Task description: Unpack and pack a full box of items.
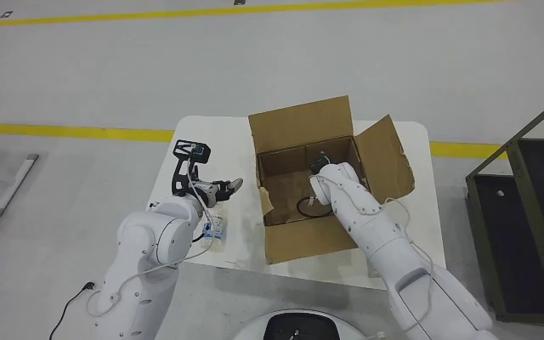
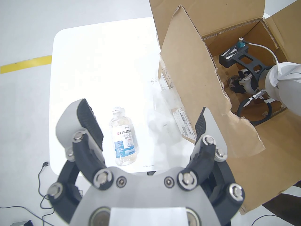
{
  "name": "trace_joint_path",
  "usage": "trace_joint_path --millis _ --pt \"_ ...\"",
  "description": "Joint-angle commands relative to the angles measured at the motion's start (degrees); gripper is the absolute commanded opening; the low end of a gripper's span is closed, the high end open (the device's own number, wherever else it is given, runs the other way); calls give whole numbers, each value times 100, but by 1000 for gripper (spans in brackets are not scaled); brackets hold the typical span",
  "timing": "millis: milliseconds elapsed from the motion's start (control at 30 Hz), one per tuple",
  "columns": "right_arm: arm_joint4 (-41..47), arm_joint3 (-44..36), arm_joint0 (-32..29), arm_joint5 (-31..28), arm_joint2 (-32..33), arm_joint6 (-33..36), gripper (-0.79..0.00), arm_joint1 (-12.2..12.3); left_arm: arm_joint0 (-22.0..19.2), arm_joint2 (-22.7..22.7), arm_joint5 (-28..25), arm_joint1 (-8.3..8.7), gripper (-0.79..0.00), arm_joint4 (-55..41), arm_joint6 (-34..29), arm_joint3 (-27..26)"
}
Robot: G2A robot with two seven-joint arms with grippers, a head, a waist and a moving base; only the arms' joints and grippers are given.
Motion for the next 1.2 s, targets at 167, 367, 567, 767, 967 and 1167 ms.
trace_joint_path --millis 167,367,567,767,967,1167 --pt "257 -34 30 -170 122 -213 -785 -44 0 0 0 0 0 0 0 0" --pt "440 -304 -12 -304 307 -466 -785 -20 0 0 0 0 0 0 0 0" --pt "642 -452 -132 -419 455 -600 -785 -5 0 0 0 0 0 0 0 0" --pt "870 -392 -176 -494 535 -780 -785 -31 0 0 0 0 0 0 0 0" --pt "994 -418 -162 -463 632 -1008 -785 -39 0 0 0 0 0 0 0 0" --pt "1016 -1250 -351 -403 1085 -1116 -785 128 0 0 0 0 0 0 0 0"
